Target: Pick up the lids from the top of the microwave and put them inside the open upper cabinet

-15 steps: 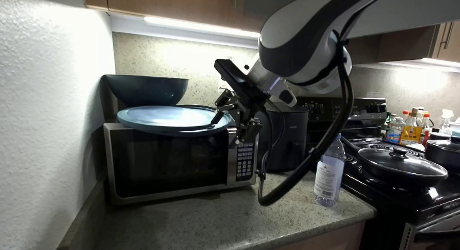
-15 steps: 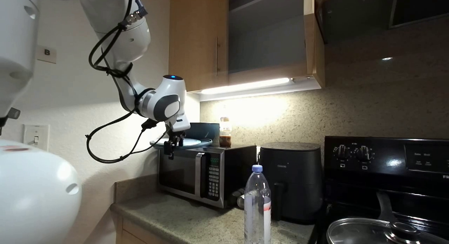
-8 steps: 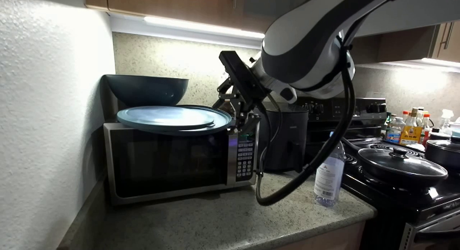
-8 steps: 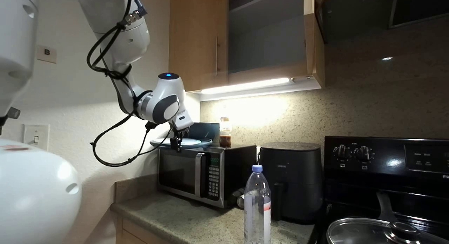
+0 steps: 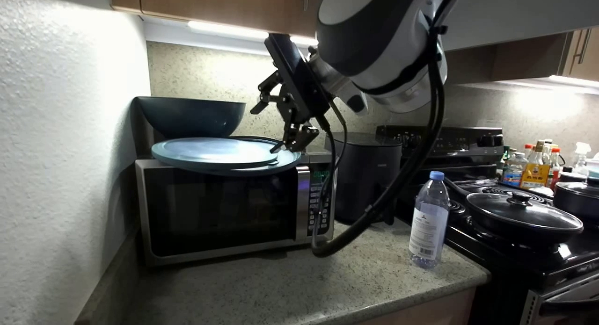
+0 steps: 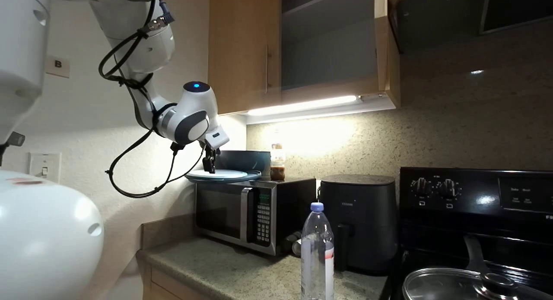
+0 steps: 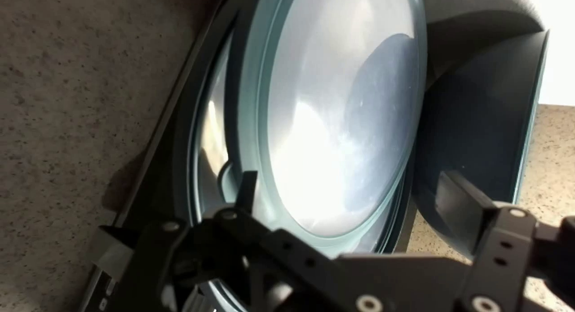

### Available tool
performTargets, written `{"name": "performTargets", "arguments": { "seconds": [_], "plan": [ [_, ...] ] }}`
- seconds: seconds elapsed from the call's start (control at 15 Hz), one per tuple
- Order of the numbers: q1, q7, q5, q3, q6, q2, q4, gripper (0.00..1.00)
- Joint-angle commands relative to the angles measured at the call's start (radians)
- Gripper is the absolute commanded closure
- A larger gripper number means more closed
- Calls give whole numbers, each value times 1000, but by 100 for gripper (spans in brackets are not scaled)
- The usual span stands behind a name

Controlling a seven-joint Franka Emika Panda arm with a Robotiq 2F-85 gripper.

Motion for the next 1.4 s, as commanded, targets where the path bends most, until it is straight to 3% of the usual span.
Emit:
{"name": "performTargets", "arguments": {
  "seconds": [0.0,0.8,1.13,1.33],
  "plan": [
    [-11,-1,1,10,-8,0,2,0],
    [2,51,72,31,-90,-45,-55,0],
    [16,9,268,39,-152,-26,-56,0],
    [17,-60,357,36,-123,3,-41,0]
  ]
}}
